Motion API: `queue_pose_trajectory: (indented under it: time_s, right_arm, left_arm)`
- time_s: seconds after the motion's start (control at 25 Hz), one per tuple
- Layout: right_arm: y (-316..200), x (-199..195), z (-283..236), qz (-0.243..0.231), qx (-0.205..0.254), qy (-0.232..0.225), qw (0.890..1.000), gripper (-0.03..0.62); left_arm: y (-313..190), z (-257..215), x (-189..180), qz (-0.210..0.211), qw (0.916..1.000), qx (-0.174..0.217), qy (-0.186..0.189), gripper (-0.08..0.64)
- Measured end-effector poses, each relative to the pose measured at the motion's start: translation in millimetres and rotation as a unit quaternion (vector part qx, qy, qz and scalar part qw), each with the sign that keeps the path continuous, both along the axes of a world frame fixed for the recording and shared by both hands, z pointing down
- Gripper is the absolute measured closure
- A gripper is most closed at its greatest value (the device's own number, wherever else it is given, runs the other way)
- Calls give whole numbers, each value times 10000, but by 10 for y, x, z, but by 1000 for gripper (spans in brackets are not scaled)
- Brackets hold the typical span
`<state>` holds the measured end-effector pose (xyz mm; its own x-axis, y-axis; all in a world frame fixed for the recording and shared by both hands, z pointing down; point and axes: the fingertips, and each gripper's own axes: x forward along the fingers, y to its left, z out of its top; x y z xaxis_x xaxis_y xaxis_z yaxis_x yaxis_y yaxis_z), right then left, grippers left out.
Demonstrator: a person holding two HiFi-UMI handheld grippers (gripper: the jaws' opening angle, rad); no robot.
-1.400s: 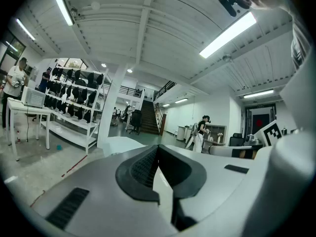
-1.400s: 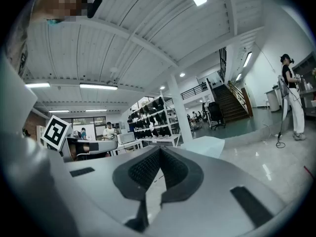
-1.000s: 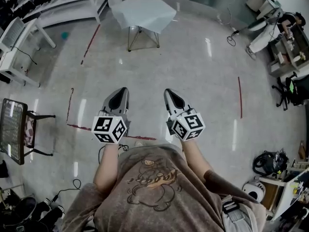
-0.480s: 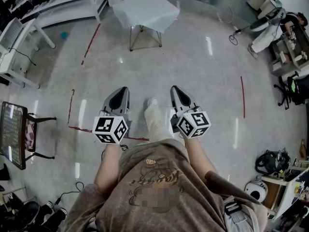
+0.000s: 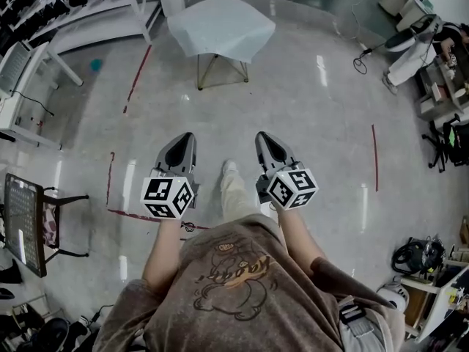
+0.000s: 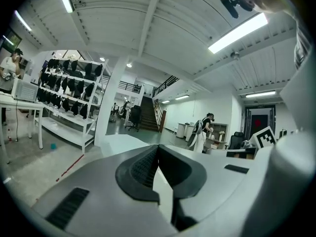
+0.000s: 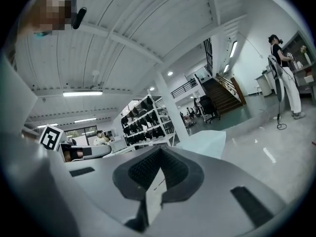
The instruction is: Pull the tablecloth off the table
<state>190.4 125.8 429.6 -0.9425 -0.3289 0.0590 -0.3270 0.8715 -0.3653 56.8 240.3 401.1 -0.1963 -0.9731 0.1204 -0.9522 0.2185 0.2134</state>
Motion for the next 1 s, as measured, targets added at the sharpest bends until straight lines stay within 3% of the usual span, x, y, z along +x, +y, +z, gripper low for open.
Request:
queue_pose_trajectory:
  time_s: [0.6,0.76,1.0]
  right_arm:
    - [-1849,-1303,-183,-328,-328,-51,9989,591]
    - [-2111,-1556,-203,-468,-394,-46,9981,591]
    - [-2264,-1860,-248,-707,-351,38,9969,591]
  left_arm:
    - [-1819,-272,-1199,-71,9997,-171,163,541]
    - [-2074,-324,-1422,-54,9992,-80,379,541]
    - [-2288,-373,-1725,-182,9990,-40,410,541]
